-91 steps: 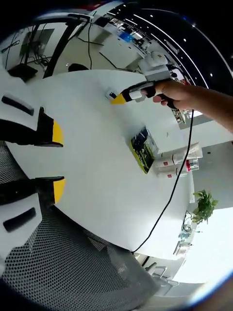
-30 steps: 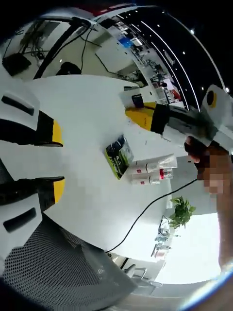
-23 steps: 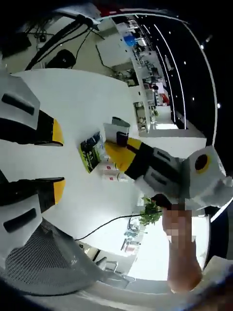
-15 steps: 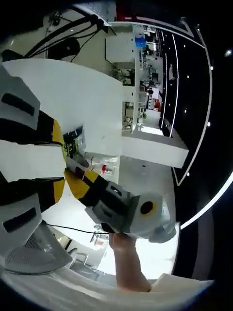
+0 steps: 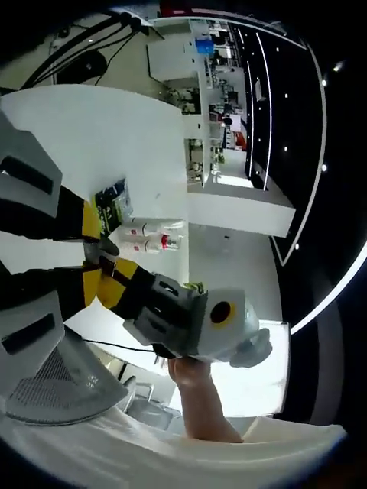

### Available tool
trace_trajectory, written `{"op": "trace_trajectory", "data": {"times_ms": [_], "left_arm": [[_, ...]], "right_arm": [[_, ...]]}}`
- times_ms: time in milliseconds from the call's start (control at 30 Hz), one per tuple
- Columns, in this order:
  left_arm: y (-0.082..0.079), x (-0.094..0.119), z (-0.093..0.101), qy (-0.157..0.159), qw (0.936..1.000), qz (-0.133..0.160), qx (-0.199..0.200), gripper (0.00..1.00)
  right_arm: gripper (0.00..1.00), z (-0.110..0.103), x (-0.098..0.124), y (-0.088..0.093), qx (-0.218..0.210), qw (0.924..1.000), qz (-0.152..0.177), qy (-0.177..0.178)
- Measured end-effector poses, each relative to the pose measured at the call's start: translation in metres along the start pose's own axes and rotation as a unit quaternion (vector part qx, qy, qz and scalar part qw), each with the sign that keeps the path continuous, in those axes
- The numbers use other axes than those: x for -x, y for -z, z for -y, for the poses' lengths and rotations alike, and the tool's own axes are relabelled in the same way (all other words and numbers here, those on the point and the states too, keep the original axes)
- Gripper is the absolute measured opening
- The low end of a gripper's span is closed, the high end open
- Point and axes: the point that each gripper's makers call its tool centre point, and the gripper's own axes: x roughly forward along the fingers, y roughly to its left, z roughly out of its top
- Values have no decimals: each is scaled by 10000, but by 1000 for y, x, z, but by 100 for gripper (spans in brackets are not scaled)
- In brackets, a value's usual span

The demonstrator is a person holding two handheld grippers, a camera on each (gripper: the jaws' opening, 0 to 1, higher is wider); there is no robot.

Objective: Arrange the skincare products in the storage area until every visible bottle or jar stands upright without overlapping.

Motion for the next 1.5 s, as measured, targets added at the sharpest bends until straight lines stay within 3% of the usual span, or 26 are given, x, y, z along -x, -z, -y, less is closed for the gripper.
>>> {"op": "trace_trajectory", "data": {"times_ms": [167, 233, 433, 567, 633, 700, 733, 800, 867, 900, 933, 1000, 1033, 1133, 1167, 1200, 1267, 1333, 1400, 1500], "left_arm": [[5, -4, 8, 128, 9998, -137, 26, 11], [7, -4, 10, 173, 9997, -182, -31, 5], [7, -3, 14, 412, 9985, -162, 327, 0], [-2, 0, 13, 603, 9928, 97, 1027, 0], [-7, 3, 5, 561, 9911, 233, 1188, 0], [-12, 5, 0, 554, 9873, 410, 1433, 0], [-17, 8, -4, 550, 9841, 548, 1595, 0], [-27, 13, -7, 650, 9778, 852, 1800, 0], [-29, 18, -11, 661, 9740, 959, 1944, 0], [-29, 19, -12, 681, 9730, 981, 1978, 0], [-31, 20, -10, 756, 9707, 1027, 2038, 0], [-31, 20, -7, 843, 9697, 1015, 2057, 0], [-30, 20, -5, 901, 9692, 980, 2072, 0], [-29, 18, -1, 967, 9697, 917, 2048, 0], [-29, 18, 0, 980, 9691, 921, 2067, 0], [-30, 19, -2, 971, 9676, 951, 2129, 0], [-28, 20, -6, 896, 9667, 955, 2197, 0], [-28, 21, -8, 925, 9645, 971, 2277, 0], [-27, 20, -6, 970, 9633, 933, 2323, 0], [-23, 17, -9, 860, 9630, 841, 2410, 3]], "right_arm": [[2, -5, 1, 10, 431, 9985, -309, 102], [2, -7, 2, 12, 518, 9979, -382, 123], [4, -8, 3, 13, 345, 9988, -288, 178], [18, -12, 1, 4, -607, 9976, 343, -1], [23, -9, 3, -1, -829, 9944, 650, 48], [40, -2, 4, 2, -1335, 9876, 804, 168], [47, 0, 5, 4, -1667, 9816, 918, 154], [51, -5, 7, 5, -2522, 9596, 1234, -186], [49, -10, 12, 2, -3345, 9274, 1580, -550], [48, -14, 16, -4, -3692, 9076, 1837, -790], [46, -14, 18, -8, -3739, 9021, 1979, -859], [38, -7, 29, -23, -3924, 8790, 2545, -925], [34, -3, 34, -29, -4155, 8616, 2751, -966], [22, 14, 40, -30, -4543, 8310, 3094, -853], [16, 14, 40, -30, -4618, 8270, 3088, -860], [14, 13, 41, -29, -4576, 8298, 3070, -885], [7, 12, 45, -32, -4597, 8238, 3161, -1001], [0, 7, 51, -41, -4706, 8070, 3326, -1295], [0, 9, 49, -36, -4665, 8152, 3235, -1147], [0, 7, 49, -37, -4699, 8122, 3237, -1213]]}}
